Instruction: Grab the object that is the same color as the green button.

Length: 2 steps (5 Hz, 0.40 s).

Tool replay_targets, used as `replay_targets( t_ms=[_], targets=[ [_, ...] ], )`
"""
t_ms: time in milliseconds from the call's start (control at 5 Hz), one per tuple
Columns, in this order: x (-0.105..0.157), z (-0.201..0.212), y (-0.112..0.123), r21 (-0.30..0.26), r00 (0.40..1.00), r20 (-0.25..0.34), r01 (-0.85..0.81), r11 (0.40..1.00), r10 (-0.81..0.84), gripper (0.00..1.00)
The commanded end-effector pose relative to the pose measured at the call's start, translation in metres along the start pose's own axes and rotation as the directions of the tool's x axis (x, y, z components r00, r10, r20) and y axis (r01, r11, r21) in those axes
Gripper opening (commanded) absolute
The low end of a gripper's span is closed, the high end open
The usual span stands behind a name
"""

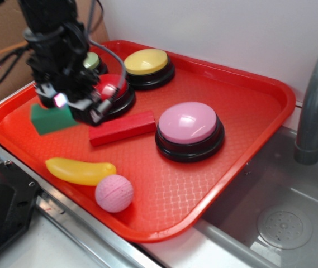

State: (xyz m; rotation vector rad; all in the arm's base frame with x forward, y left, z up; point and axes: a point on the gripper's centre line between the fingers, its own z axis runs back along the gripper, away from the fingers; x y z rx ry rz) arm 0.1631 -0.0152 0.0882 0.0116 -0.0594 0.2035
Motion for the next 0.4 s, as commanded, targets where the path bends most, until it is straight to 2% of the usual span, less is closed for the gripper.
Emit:
replay_targets(
  t_ms=[0,200],
  targets=[
    [0.0139,0.0578,0.0368,-0.016,0.994,0.104,-0.037,0.999,0.038,0.0],
    [0.0202,0.0565,0.0404,-0.02,0.999,0.042,0.015,1.0,-0.014,0.0]
  ],
)
